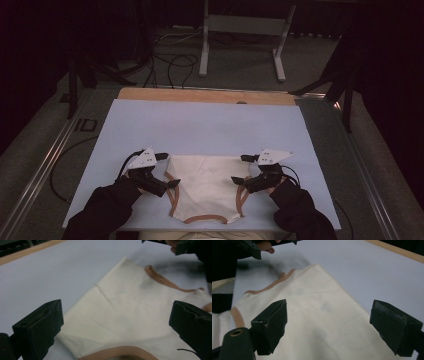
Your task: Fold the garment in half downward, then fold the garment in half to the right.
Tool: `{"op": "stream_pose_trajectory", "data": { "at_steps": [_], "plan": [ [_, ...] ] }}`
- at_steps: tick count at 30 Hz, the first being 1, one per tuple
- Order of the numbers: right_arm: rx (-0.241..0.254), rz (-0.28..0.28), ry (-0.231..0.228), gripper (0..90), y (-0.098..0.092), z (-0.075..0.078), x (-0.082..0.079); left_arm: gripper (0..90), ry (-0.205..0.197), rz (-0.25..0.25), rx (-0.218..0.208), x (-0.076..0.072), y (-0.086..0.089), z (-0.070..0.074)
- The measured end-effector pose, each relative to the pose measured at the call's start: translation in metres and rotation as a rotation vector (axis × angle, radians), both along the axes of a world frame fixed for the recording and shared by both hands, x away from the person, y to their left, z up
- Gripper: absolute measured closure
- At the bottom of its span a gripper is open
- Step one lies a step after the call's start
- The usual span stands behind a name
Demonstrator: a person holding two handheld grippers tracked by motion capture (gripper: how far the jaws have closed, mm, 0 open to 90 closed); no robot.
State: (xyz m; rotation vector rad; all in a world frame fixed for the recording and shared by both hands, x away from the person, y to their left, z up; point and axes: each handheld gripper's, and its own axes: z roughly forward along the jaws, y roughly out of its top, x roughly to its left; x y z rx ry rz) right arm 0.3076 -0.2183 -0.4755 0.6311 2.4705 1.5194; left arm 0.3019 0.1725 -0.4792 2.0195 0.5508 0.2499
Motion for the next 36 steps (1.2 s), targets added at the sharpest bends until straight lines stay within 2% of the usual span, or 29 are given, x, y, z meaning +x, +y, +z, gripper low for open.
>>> {"op": "stream_pose_trajectory", "data": {
  "at_steps": [4, 9, 11, 12, 17, 20, 25, 28, 31, 32, 34, 36],
  "plan": [
    [-0.002, -0.014, 0.001, 13.9, -0.003, -0.003, 0.008, 0.3, 0.029, 0.01, 0.021, 0.012, 0.0, -0.003],
    [-0.003, -0.037, 0.026, 13.9, -0.007, -0.005, 0.021, 1.1, 0.044, 0.041, 0.049, 0.028, -0.003, -0.008],
    [-0.01, -0.044, 0.022, 13.8, -0.008, -0.006, 0.026, 2.5, 0.052, 0.044, 0.072, 0.034, -0.005, -0.011],
    [-0.009, -0.046, 0.034, 13.7, -0.008, -0.006, 0.029, 2.6, 0.054, 0.046, 0.081, 0.037, -0.005, -0.012],
    [-0.026, -0.049, 0.051, 13.2, -0.009, -0.011, 0.04, 6.4, 0.074, 0.062, 0.082, 0.048, -0.005, -0.018],
    [-0.028, -0.055, 0.075, 13.5, -0.01, -0.015, 0.046, 6.8, 0.094, 0.065, 0.102, 0.054, -0.003, -0.022],
    [-0.065, -0.085, 0.103, 16.6, -0.013, -0.024, 0.055, 15.0, 0.115, 0.084, 0.132, 0.061, 0.001, -0.029],
    [-0.081, -0.092, 0.119, 21.7, -0.016, -0.028, 0.06, 17.9, 0.14, 0.094, 0.171, 0.064, 0.003, -0.034],
    [-0.094, -0.099, 0.131, 27.0, -0.018, -0.032, 0.063, 29.1, 0.143, 0.114, 0.167, 0.065, 0.006, -0.036],
    [-0.095, -0.099, 0.14, 30.8, -0.018, -0.033, 0.064, 31.6, 0.147, 0.112, 0.161, 0.066, 0.007, -0.037],
    [-0.106, -0.113, 0.145, 32.4, -0.019, -0.035, 0.066, 36.4, 0.155, 0.123, 0.158, 0.068, 0.007, -0.037],
    [-0.111, -0.116, 0.153, 34.8, -0.02, -0.037, 0.067, 38.8, 0.157, 0.137, 0.175, 0.071, 0.007, -0.037]
  ]
}}
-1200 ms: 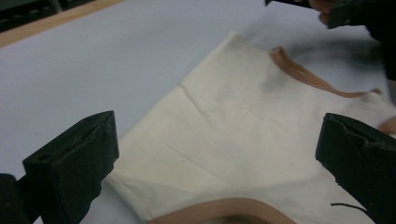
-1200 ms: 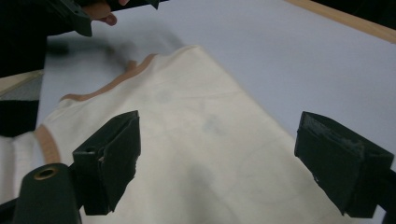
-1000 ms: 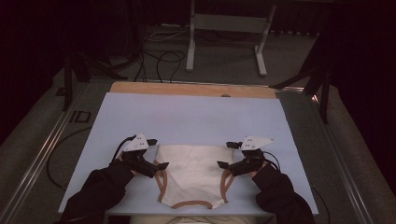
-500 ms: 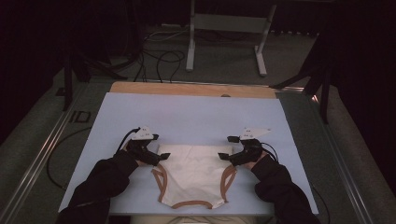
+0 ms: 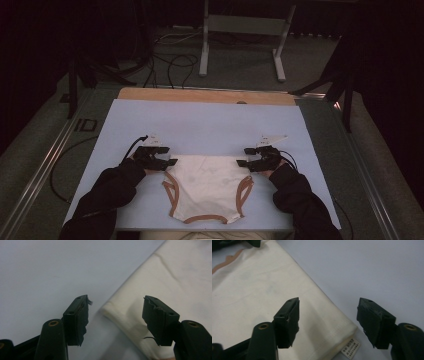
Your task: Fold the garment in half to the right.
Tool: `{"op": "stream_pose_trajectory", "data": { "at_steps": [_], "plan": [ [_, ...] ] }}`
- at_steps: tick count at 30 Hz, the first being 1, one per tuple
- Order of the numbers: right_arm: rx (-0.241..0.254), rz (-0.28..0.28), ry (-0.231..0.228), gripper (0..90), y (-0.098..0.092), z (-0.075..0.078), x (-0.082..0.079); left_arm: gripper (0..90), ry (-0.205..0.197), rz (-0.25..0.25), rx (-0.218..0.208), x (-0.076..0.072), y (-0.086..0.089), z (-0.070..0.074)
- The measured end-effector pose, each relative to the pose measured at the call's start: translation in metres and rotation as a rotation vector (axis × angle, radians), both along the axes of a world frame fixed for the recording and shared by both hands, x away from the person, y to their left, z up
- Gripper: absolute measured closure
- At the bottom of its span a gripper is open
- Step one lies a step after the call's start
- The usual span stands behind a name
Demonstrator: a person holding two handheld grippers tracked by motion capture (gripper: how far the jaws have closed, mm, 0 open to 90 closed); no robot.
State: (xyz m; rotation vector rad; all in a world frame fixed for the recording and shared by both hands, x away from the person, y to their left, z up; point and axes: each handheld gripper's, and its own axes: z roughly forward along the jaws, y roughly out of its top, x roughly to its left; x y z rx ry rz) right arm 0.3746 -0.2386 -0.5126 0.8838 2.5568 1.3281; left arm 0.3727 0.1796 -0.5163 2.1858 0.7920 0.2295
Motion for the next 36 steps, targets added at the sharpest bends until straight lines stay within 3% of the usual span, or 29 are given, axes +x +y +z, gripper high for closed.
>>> {"op": "stream_pose_trajectory", "data": {
  "at_steps": [4, 9, 17, 18, 19, 20, 23, 24, 25, 33, 36],
  "plan": [
    [-0.003, -0.024, 0.011, 36.2, -0.002, -0.002, 0.003, 46.4, 0.026, -0.002, -0.007, 0.006, -0.001, -0.001],
    [-0.021, -0.032, 0.036, 38.4, -0.003, -0.006, 0.006, 52.0, 0.051, -0.011, 0.021, 0.01, -0.004, -0.002],
    [-0.052, -0.014, 0.072, 53.1, -0.003, -0.012, 0.005, 60.8, 0.066, -0.006, 0.039, 0.011, -0.008, -0.003],
    [-0.069, -0.009, 0.06, 62.0, -0.003, -0.012, 0.005, 66.3, 0.064, -0.004, 0.039, 0.01, -0.008, -0.004],
    [-0.069, -0.009, 0.06, 62.0, -0.003, -0.012, 0.005, 70.2, 0.064, -0.004, 0.039, 0.01, -0.008, -0.004],
    [-0.083, -0.009, 0.064, 71.7, -0.003, -0.011, 0.005, 72.6, 0.066, -0.004, 0.042, 0.011, -0.009, -0.004],
    [-0.094, -0.009, 0.056, 75.6, -0.003, -0.01, 0.004, 77.2, 0.067, -0.012, 0.043, 0.01, -0.01, -0.004],
    [-0.094, -0.009, 0.056, 75.6, -0.003, -0.01, 0.004, 82.4, 0.067, -0.012, 0.043, 0.01, -0.01, -0.004],
    [-0.092, -0.008, 0.057, 81.5, -0.003, -0.01, 0.004, 85.1, 0.073, -0.018, 0.046, 0.01, -0.011, -0.003],
    [-0.101, -0.005, 0.038, 85.3, -0.001, -0.004, 0.003, 89.0, 0.061, -0.001, 0.033, 0.008, -0.011, -0.003],
    [-0.096, -0.008, 0.028, 85.6, -0.002, -0.002, 0.005, 89.1, 0.039, 0.009, 0.032, 0.008, -0.011, 0.0]
  ]
}}
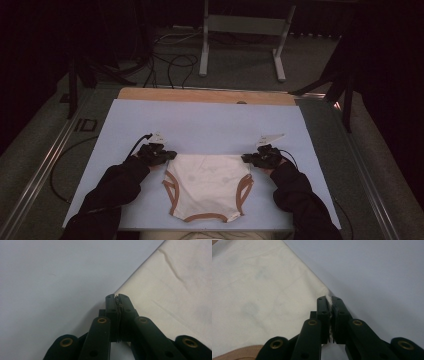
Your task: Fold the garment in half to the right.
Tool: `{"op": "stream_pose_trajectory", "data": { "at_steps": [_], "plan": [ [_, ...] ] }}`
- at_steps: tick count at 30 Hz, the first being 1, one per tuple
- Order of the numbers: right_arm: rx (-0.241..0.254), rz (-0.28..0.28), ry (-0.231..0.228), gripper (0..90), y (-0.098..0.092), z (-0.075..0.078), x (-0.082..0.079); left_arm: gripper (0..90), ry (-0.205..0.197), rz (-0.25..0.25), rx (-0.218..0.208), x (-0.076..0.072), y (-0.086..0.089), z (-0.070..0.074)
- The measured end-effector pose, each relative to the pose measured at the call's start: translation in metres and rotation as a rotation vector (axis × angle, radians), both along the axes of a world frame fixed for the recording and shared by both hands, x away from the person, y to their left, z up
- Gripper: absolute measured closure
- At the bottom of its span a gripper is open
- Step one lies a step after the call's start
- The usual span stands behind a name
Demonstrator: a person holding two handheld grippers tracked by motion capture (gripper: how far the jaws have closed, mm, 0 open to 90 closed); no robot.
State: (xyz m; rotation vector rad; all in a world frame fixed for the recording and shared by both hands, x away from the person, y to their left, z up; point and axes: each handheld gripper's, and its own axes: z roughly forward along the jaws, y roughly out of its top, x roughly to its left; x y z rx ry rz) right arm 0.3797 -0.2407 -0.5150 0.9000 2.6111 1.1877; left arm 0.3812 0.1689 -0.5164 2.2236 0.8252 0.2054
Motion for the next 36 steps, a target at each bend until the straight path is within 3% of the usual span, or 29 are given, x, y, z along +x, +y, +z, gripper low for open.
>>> {"op": "stream_pose_trajectory", "data": {
  "at_steps": [4, 15, 36],
  "plan": [
    [0.006, -0.01, -0.009, 85.7, 0.0, 0.004, 0.003, 89.1, -0.021, 0.008, -0.004, 0.003, 0.0, 0.004],
    [-0.005, -0.033, -0.031, 85.7, 0.003, 0.01, 0.023, 89.0, -0.029, 0.05, -0.011, 0.019, -0.002, 0.008],
    [0.008, -0.117, -0.014, 85.7, -0.001, 0.005, 0.052, 88.9, -0.072, 0.089, -0.019, 0.048, -0.008, 0.011]
  ]
}}
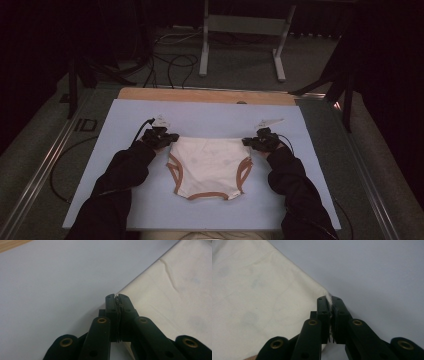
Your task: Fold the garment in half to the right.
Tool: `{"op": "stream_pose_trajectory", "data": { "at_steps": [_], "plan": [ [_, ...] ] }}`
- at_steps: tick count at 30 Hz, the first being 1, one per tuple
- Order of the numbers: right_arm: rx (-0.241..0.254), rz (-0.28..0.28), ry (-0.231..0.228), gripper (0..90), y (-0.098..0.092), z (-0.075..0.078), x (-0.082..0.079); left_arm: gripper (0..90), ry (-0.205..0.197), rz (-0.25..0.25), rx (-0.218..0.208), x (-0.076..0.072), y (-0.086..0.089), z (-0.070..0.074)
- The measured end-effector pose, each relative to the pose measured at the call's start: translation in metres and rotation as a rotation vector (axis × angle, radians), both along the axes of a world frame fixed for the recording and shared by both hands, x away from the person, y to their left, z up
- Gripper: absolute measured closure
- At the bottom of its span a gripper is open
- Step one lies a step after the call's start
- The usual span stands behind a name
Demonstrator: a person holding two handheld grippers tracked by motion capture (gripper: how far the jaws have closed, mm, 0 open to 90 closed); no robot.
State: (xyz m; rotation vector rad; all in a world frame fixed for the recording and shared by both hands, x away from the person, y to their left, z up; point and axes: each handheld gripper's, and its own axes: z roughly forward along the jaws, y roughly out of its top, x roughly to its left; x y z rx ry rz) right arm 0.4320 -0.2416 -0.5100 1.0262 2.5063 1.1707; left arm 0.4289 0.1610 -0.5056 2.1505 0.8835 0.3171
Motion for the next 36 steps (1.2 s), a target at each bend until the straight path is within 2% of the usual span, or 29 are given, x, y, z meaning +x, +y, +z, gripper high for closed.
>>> {"op": "stream_pose_trajectory", "data": {
  "at_steps": [4, 13, 20, 29, 32, 33, 34, 36],
  "plan": [
    [-0.01, -0.007, -0.007, 85.7, 0.001, -0.001, 0.004, 88.9, -0.001, 0.009, -0.002, 0.005, -0.001, -0.001],
    [-0.018, -0.029, 0.007, 85.7, 0.002, -0.002, 0.013, 88.8, 0.007, 0.033, -0.001, 0.017, -0.004, -0.004],
    [-0.023, -0.034, 0.013, 85.5, 0.004, -0.003, 0.019, 88.7, 0.008, 0.038, 0.0, 0.02, -0.004, -0.006],
    [-0.03, -0.042, 0.016, 83.8, 0.005, -0.002, 0.02, 87.0, 0.009, 0.046, -0.007, 0.021, -0.005, -0.008],
    [-0.028, -0.049, 0.011, 74.2, 0.004, -0.002, 0.021, 81.9, 0.009, 0.051, -0.019, 0.021, -0.005, -0.007],
    [-0.028, -0.049, 0.011, 74.2, 0.004, -0.002, 0.021, 81.9, 0.015, 0.045, -0.031, 0.021, -0.004, -0.007],
    [-0.015, -0.055, 0.015, 62.2, 0.004, -0.001, 0.02, 75.2, 0.015, 0.036, -0.025, 0.02, -0.006, -0.006],
    [-0.006, -0.046, 0.015, 57.3, 0.003, 0.0, 0.02, 68.0, 0.01, 0.032, -0.029, 0.018, -0.007, -0.004]
  ]
}}
